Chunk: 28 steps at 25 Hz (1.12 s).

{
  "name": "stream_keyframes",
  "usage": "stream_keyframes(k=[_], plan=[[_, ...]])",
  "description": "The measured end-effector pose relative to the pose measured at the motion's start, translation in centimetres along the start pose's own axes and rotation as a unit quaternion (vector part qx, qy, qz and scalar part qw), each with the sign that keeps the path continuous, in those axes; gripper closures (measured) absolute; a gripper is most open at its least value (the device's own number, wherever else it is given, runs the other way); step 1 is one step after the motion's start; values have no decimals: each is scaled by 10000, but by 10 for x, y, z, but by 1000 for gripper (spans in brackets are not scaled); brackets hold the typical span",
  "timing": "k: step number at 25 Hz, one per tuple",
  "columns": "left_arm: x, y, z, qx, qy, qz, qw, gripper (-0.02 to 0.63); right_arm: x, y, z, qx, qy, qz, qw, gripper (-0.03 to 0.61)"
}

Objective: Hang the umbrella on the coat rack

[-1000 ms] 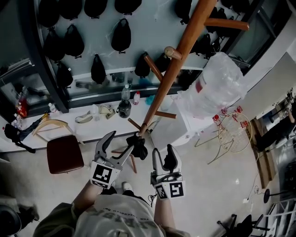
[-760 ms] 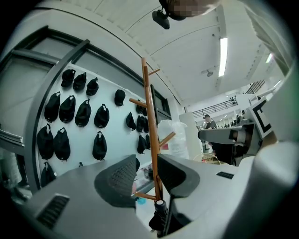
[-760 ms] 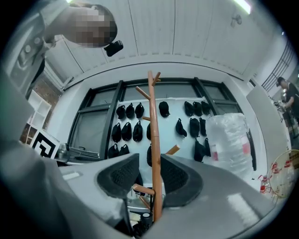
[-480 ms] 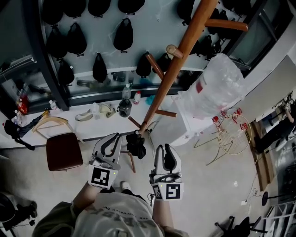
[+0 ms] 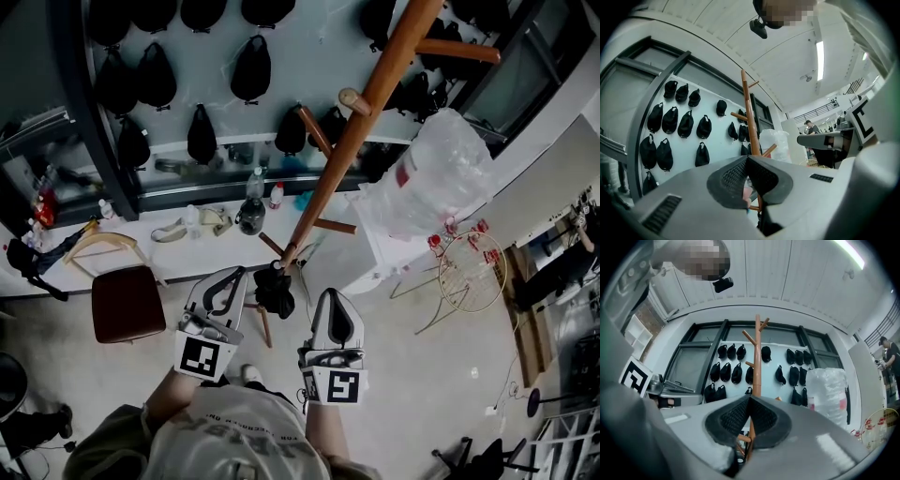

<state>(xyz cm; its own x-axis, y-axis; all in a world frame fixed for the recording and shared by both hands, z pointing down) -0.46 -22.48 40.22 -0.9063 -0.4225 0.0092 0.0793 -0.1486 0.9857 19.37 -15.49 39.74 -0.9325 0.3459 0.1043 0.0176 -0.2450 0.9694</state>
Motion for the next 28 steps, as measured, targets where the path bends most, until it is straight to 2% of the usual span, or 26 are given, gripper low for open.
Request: stream_keyframes(k=[4,8,13,20,28], plan=[[0,-4,0,-56,15,12,10000,603,1,-4,-1,-23,13,10,10000,577],[1,-6,1,-24,42,-13,10000,603,5,-16,-8,-283,70,-155,9995,578],[2,-5,2,-16,72,-55,10000,603,5,-10,-5,-202,-26,156,9997,577],[0,-4,1,21,188,-27,9998,603,7,-13,-11,92,351,137,9992,580],[0,-5,1,21,252,17,9997,603,9,-21,-13,-89,379,202,9990,580]])
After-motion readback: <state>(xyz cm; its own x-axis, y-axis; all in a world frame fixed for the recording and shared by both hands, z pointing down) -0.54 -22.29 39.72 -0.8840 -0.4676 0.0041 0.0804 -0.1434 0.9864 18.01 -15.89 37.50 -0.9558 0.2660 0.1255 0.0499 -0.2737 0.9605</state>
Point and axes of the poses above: the fingertips, and each gripper's own axes: z backward along the fingers, x to its left, y out of its underside, the point moved 8 cm from there along z, backward along the fingers, and after that the axes turned 14 degrees about -y, right-handed, at the moved point
